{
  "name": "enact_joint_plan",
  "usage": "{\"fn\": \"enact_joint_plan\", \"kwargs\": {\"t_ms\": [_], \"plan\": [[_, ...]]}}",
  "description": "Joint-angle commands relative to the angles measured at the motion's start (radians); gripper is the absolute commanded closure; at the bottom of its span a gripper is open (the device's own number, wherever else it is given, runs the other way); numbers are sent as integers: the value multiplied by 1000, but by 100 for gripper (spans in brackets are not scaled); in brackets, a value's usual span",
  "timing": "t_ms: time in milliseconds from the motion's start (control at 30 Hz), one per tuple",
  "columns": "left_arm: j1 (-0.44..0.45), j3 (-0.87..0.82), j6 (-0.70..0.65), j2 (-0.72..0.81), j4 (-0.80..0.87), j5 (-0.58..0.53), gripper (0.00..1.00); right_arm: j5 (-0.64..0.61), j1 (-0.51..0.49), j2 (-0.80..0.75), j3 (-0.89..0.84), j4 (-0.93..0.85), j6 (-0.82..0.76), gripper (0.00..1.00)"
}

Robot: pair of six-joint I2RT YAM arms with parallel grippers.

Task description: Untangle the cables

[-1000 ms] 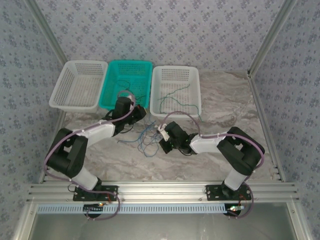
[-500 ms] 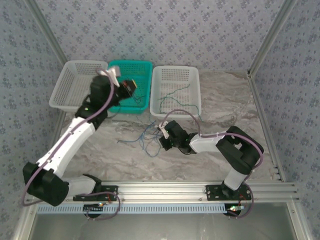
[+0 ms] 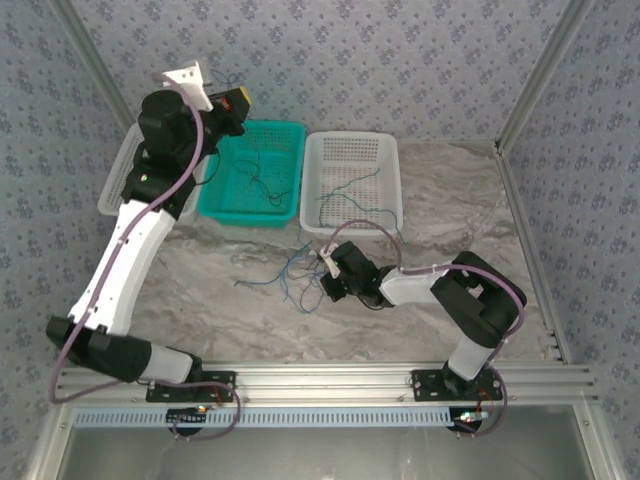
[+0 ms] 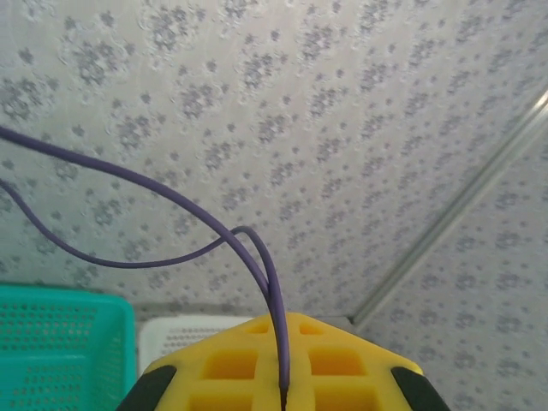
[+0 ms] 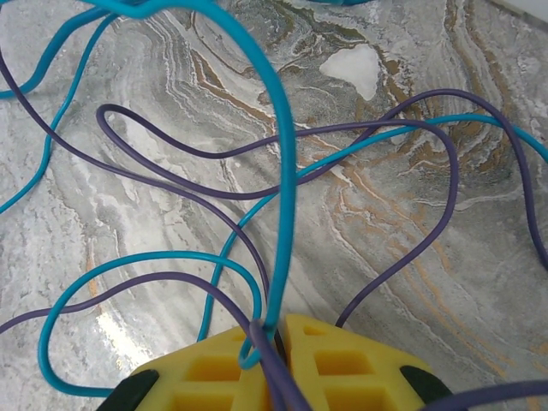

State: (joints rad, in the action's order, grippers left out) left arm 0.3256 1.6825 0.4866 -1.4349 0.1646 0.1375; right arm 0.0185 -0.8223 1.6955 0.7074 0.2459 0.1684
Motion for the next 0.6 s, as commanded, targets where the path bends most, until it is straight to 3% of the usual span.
{"fn": "enact_joint_plan", "kwargs": {"t_ms": [0,167,300,333,400,433,500,567], "plan": [[-30,76,-70,-92,5,-29,100,-10,7,-24,-28,-54,23,86],[-77,127,-93,-262,49,-64,100,-16,5,-56,-41,-63,39,86],[-114,157,-73,-402,72,-14,100,-28,-4,-90,-53,-72,52,85],[-117,169,-68,-434,81,-4,93,-31,-5,-97,-55,-74,56,85],[-120,212,-64,-495,148,-25,60,-34,-6,-108,-56,-78,61,85],[-120,228,-63,-506,173,-38,50,-36,-6,-113,-52,-85,62,85],[-121,214,-68,-483,174,-68,36,-42,-12,-131,-40,-110,63,85],[-122,173,-71,-424,145,-86,30,-50,-19,-154,-40,-117,65,85]]}}
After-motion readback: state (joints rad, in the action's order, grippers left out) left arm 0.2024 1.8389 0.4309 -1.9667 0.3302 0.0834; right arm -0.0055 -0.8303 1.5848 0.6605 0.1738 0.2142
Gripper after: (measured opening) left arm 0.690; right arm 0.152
